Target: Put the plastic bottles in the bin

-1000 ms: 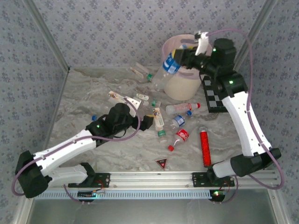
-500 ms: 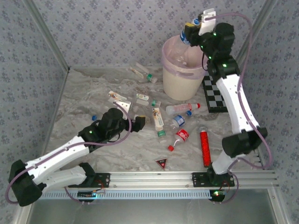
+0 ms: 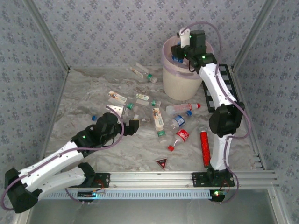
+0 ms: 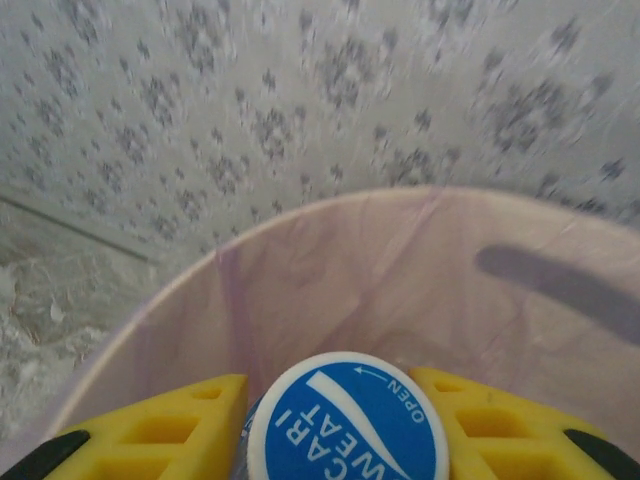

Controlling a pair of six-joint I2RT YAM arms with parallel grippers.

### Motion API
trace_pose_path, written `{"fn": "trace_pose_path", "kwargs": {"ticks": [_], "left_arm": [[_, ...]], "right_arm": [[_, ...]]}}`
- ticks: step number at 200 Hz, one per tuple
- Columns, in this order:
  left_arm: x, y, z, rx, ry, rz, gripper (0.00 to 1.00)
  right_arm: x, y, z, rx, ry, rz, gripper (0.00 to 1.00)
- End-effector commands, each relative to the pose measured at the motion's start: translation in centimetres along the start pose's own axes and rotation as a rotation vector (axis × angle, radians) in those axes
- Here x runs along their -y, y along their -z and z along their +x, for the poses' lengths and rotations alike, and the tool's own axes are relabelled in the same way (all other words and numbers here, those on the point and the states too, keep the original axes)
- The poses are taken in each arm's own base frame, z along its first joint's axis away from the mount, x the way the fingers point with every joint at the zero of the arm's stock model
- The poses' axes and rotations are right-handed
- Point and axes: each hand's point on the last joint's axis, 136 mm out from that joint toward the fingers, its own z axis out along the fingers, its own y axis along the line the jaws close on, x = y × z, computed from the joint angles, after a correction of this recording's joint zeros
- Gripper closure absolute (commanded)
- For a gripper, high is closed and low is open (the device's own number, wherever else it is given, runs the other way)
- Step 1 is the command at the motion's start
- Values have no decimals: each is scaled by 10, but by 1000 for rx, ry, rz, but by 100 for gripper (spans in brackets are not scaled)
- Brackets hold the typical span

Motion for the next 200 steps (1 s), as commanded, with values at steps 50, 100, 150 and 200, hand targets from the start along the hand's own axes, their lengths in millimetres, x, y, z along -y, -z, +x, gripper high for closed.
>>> {"fn": "trace_pose_path", "kwargs": {"ticks": [50,100,150,200], "left_arm": [[-3,-8,0,-27,8,-25,1],[-6,-7,2,-38,8,-35,1],[-7,-5,3,-40,8,-36,1],[-9,-6,3,-35,12,-39,1]], "right_arm": [[-13,-51,78,-193,-109,-30,97],[-14,-64,99,-232,-146,-36,39],[-10,-45,69,-211,-139,-14,8],[2,13,1,-128,-108,39,0]]}}
